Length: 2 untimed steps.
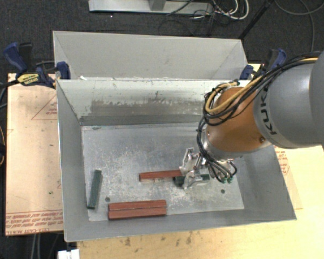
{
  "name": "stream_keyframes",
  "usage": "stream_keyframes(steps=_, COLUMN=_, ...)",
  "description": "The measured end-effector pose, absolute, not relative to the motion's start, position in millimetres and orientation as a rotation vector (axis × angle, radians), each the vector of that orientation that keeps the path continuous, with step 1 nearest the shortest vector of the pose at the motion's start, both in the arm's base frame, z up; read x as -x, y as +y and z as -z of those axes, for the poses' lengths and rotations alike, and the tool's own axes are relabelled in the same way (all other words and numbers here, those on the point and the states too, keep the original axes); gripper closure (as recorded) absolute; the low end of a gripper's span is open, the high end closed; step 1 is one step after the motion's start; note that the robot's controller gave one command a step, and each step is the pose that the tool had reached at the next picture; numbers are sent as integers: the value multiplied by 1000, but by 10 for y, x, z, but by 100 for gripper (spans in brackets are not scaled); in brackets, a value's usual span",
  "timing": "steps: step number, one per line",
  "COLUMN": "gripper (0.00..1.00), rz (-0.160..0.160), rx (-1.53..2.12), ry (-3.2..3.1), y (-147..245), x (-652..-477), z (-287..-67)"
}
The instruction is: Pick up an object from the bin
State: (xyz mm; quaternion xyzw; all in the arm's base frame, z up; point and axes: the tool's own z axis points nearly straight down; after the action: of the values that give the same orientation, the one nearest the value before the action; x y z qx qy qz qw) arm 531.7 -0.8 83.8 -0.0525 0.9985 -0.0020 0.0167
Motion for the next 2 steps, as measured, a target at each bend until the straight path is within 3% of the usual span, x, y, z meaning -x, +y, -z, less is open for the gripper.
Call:
stream_keyframes(steps=1, gripper=100, rz=1, rx=180, ry=3133, y=67, x=-5315, z=-1119)
stream_keyframes(steps=2, gripper=100, rz=-1, rx=187, ry=3136, y=88, x=-5329, z=-1242)
